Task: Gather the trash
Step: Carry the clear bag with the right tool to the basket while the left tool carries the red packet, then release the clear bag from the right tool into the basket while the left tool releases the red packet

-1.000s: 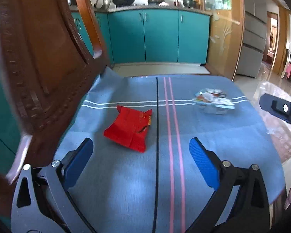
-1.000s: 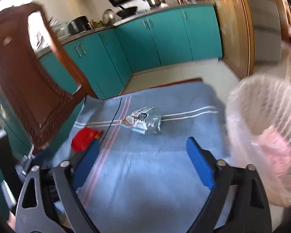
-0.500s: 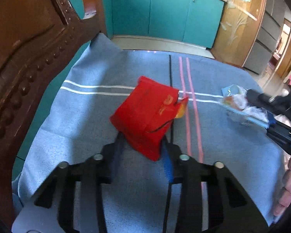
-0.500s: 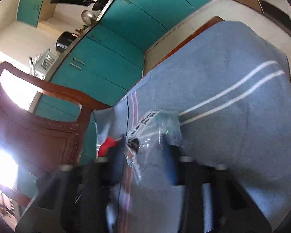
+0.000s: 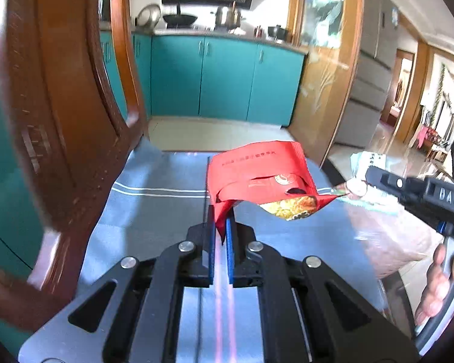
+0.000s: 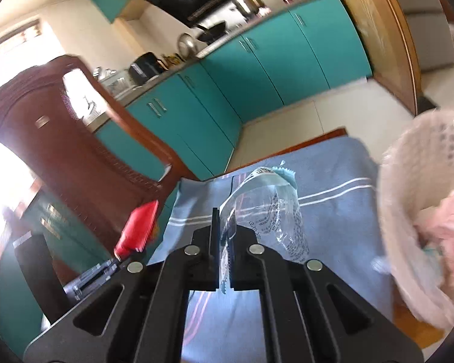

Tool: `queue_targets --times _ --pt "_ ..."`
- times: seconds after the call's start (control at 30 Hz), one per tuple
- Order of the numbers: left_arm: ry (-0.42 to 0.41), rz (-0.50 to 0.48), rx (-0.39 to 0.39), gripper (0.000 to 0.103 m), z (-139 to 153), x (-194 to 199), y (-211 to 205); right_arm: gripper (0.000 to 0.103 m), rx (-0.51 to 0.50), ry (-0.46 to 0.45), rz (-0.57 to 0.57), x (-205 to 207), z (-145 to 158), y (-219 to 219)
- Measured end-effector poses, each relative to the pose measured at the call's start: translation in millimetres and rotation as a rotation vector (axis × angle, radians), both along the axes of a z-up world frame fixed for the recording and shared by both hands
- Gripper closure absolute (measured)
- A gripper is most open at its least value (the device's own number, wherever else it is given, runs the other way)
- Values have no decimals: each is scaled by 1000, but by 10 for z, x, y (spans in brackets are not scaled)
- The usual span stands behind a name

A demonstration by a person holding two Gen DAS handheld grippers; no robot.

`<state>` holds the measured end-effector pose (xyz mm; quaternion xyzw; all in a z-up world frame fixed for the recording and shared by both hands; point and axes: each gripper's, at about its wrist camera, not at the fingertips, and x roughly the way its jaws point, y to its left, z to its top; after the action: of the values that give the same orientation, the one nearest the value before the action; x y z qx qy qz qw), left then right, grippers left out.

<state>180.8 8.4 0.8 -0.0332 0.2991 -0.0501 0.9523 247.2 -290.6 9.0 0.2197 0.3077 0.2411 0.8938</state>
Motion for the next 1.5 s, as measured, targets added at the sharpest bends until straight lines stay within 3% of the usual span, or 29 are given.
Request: queue_targets --times 0.2,0.5,0.87,1.0,1.03,1.07,1.1,1.13,1.2,1.27,1.5 --pt "-39 -17 24 96 54 -478 -196 98 -156 -86 -22 -695 -13 -75" --pt "-23 -10 31 96 -16 -603 -205 98 -269 -111 -5 -865 -124 39" --pt "-8 -1 29 96 -11 -644 -192 98 -262 -117 -13 -842 -116 -5" --pt "1 -8 35 96 -22 -635 -230 97 -178 -155 -192 -672 18 -554" --pt "4 -12 36 96 -29 -632 -245 94 -153 -147 -250 -604 4 -713" --pt "7 -17 38 96 -34 -623 -265 75 -112 -112 -346 -495 -63 -974" --pt "10 -24 44 96 -41 -609 -300 36 -80 -64 -401 -415 -149 -1158" --pt "13 -30 45 96 -43 -598 -325 27 -42 -7 -448 -361 -242 -1327" --pt "17 -59 37 96 -30 -555 -427 26 136 88 -540 -412 -436 -1762" --pt "10 -96 33 96 -3 -514 -570 25 237 97 -589 -555 -479 -1977" --pt "-21 -304 15 96 202 -150 -1666 19 282 -89 -893 -1182 -309 -2358"
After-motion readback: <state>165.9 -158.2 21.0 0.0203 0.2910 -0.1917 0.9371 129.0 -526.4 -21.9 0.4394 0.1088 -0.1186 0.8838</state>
